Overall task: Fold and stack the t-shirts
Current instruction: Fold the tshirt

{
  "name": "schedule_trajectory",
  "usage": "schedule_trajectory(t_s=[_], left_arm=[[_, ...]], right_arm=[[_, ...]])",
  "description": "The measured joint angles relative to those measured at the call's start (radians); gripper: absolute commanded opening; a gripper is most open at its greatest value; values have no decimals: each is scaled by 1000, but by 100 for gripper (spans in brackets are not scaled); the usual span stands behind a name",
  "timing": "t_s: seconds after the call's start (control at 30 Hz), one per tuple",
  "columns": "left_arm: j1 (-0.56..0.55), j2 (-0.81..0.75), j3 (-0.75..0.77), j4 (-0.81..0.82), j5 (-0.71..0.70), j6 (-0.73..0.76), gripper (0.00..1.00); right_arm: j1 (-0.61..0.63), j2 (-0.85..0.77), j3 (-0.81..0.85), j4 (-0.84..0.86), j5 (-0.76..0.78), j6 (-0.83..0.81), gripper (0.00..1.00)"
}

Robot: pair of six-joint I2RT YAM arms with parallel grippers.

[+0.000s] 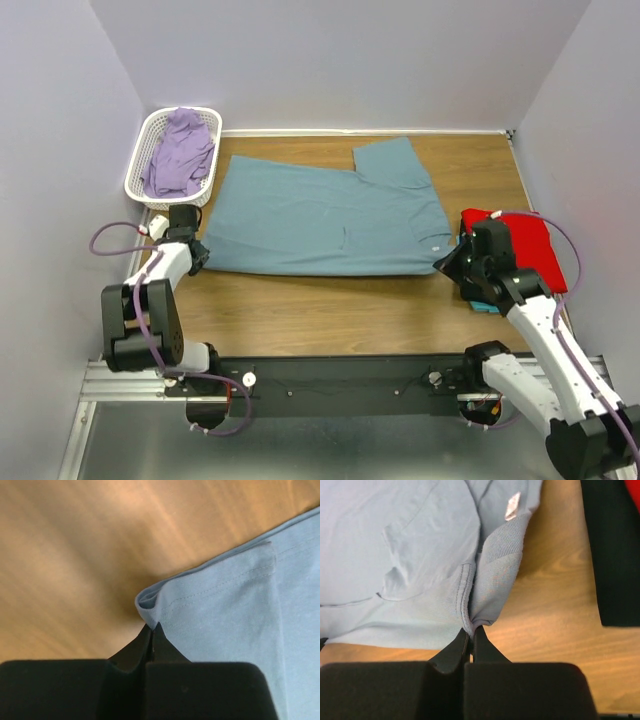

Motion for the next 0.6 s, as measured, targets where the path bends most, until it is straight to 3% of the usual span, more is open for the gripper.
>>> schedule_trajectory(t_s=[0.23,0.33,0.37,0.4,0.43,0.57,0.6], left_arm=[[6,-195,-71,-80,-22,-35,0],[8,-265,-94,-115,-19,-57,2],[9,-293,-100,-127,-14,-69,19],[9,-311,-103,-138,-12,-77,30],[9,-337,-106,-149,-9,-90,46],[16,-395,-97,-179,-16,-105,68],[18,-399,-85,-191,-19,-103,69]], right_arm=[[-1,-173,-1,-147,-34,43,1],[-1,-253,-1,-210,-40,61,9],[-1,-269,-1,-225,-42,66,14],[-1,-285,-1,-243,-49,74,21],[-2,-292,-1,-254,-55,79,42],[-5,-312,2,-307,-64,91,87],[-6,-312,7,-322,-63,99,89]])
